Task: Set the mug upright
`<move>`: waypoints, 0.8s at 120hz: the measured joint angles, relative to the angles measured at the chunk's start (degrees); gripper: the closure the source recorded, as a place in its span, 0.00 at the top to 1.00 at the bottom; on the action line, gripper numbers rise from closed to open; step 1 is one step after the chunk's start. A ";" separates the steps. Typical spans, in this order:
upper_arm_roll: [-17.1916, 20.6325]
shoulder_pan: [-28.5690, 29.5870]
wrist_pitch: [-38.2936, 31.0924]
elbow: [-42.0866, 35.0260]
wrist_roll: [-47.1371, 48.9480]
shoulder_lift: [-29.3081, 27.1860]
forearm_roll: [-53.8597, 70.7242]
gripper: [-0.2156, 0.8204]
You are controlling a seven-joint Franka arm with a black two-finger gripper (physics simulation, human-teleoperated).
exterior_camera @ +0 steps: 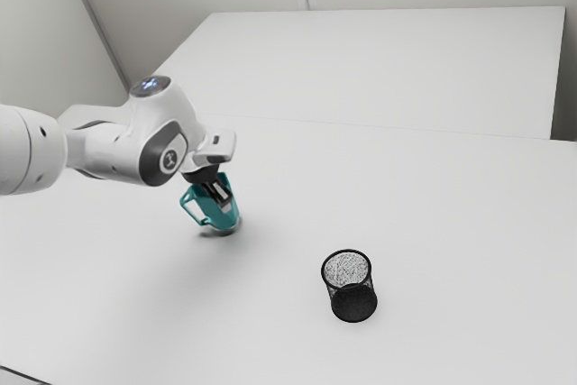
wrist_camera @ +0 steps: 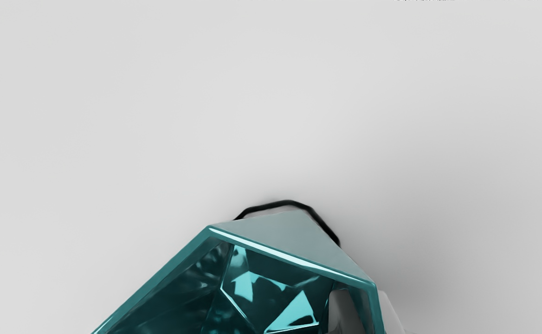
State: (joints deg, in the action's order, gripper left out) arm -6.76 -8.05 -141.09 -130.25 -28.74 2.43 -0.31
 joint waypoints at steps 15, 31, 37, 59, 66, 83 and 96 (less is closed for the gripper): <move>0.00 0.12 -0.44 -0.29 0.67 0.15 0.01 0.04; 0.00 0.38 -0.69 -0.37 1.25 0.16 0.00 0.04; 0.02 0.44 -0.72 -0.38 1.35 0.16 -0.11 0.07; 0.07 0.39 -0.66 -0.33 1.37 0.12 -0.53 0.22; 0.08 0.30 -0.64 -0.30 1.37 0.09 -0.57 0.26; 0.08 0.11 -0.60 -0.29 1.38 -0.02 -0.64 0.38; 0.08 0.00 -0.34 -0.09 1.40 -0.33 -0.70 0.48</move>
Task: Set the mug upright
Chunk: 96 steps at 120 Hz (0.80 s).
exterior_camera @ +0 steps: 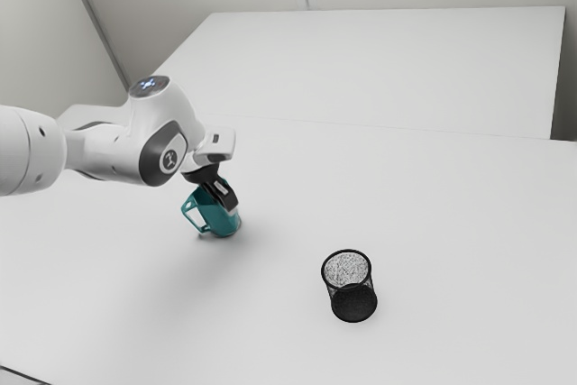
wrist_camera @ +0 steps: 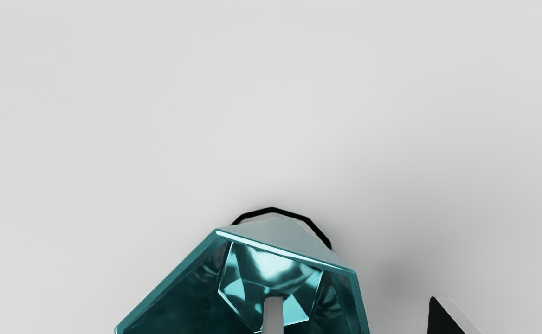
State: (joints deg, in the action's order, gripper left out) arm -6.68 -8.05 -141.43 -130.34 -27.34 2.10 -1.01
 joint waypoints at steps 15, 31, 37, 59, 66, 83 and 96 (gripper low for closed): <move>0.01 -0.15 0.31 0.19 0.05 -0.76 -0.21 0.54; 0.03 -0.44 0.99 0.38 0.25 -2.81 -0.39 0.58; 0.06 -0.53 1.49 0.53 0.36 -3.83 -0.42 0.59; 0.32 -0.80 6.20 9.11 0.74 -5.63 -0.32 0.67; 0.34 -0.80 9.59 14.96 0.93 -4.51 -0.37 0.70; 0.28 -0.65 22.93 32.12 2.57 1.58 -0.41 0.74; 0.28 -0.45 34.42 43.28 4.45 6.51 -1.27 0.76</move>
State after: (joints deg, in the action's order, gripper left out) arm -6.40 -8.51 -107.01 -87.06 -22.90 8.61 -2.29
